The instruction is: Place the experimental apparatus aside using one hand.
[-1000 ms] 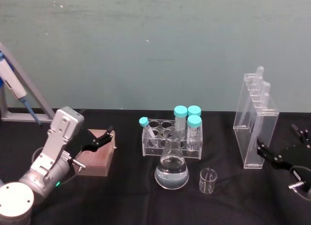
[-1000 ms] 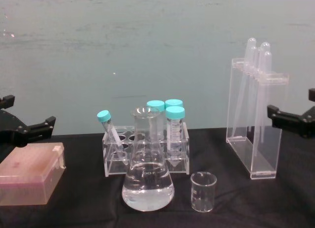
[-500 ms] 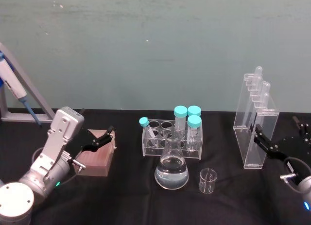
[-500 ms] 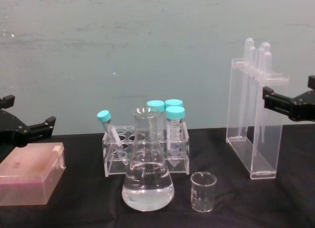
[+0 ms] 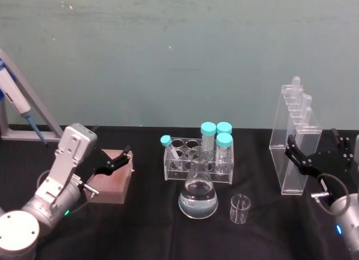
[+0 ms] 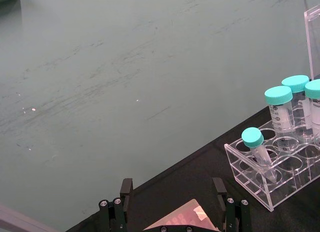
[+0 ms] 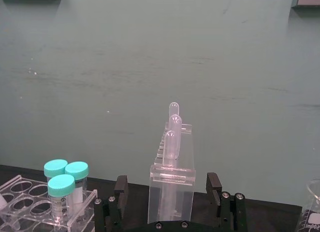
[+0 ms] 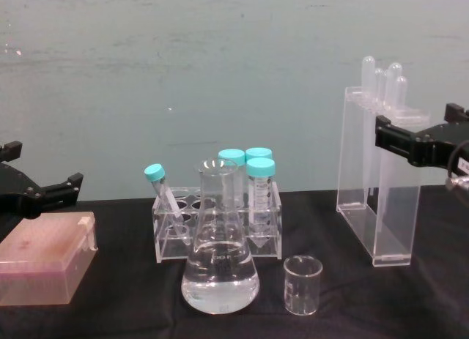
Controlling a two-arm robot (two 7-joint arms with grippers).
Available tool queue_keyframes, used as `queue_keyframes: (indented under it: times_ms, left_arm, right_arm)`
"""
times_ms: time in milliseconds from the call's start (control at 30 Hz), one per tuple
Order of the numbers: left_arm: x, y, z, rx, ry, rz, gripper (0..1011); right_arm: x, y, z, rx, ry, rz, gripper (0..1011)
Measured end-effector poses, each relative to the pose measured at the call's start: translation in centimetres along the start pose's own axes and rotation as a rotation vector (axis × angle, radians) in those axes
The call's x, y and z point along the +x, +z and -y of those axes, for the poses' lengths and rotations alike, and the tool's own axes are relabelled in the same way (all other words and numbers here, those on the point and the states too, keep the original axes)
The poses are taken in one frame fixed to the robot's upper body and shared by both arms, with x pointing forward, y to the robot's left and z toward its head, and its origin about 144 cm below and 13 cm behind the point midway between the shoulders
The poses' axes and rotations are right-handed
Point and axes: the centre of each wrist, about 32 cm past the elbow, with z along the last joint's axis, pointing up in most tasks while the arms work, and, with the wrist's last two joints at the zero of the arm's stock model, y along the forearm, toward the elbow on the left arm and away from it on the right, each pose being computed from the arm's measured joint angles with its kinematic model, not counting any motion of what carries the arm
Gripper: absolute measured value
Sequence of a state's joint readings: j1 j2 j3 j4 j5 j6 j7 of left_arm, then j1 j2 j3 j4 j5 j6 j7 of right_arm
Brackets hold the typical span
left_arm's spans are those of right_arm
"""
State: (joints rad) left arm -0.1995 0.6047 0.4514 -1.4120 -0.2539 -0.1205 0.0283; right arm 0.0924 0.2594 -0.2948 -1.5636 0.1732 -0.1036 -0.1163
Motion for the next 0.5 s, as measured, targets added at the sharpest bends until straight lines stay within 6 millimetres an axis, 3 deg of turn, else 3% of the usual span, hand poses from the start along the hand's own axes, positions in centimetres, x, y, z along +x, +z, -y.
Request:
queue_keyframes:
  times_ms: [500]
  left_arm:
    - [0.0,0.0,0.0,0.000,0.000,0.000,1000]
  right_arm:
    - [-1.1,0.2,-1.7,0.003,-0.044,-0.021,1000]
